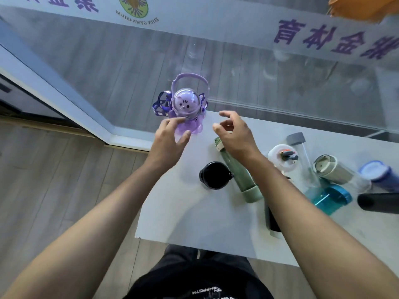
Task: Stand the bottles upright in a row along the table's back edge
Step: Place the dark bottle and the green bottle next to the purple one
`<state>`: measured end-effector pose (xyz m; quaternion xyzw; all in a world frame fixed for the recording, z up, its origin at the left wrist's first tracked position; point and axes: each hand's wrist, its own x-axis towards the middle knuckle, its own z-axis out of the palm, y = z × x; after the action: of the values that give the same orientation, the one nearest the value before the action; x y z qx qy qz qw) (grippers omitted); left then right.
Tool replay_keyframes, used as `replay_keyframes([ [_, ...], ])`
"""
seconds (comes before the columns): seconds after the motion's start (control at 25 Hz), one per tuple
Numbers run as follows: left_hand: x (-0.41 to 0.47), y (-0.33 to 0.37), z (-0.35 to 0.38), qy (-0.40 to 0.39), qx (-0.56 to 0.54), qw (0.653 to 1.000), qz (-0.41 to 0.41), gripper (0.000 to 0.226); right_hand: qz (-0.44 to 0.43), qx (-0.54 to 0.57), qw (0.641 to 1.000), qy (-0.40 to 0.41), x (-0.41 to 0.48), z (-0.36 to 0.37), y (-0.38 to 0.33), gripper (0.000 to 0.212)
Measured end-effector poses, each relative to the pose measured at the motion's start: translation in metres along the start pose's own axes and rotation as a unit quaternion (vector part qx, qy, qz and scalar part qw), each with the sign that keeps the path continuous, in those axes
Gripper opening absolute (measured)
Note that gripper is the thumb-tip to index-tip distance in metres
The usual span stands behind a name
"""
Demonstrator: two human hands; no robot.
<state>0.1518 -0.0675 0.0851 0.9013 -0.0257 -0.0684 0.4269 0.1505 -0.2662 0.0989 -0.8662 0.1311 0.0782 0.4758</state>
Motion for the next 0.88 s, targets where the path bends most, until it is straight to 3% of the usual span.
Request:
replay_keyframes([
  [0.24, -0.079, -0.015, 0.011, -0.037, 0.172, 0.98, 0.089, 0.034, -0.06, -0.066, 0.996, 0.019, -0.094, 0.0, 0.033, 0.038],
  [0.36, -0.1, -0.023, 0.014, -0.046, 0.225, 0.967, 0.11, 0.037, -0.123, -0.146, 0.981, 0.016, -0.119, 0.006, 0.04, 0.057],
  [0.56, -0.116, -0.028, 0.016, -0.055, 0.25, 0.962, 0.091, 0.035, -0.119, -0.254, 0.96, -0.02, -0.127, 0.019, 0.039, 0.084],
  [0.88, -0.11, -0.023, 0.026, -0.062, 0.265, 0.961, 0.052, 0.034, -0.109, -0.141, 0.984, -0.008, -0.07, 0.008, 0.028, 0.074],
])
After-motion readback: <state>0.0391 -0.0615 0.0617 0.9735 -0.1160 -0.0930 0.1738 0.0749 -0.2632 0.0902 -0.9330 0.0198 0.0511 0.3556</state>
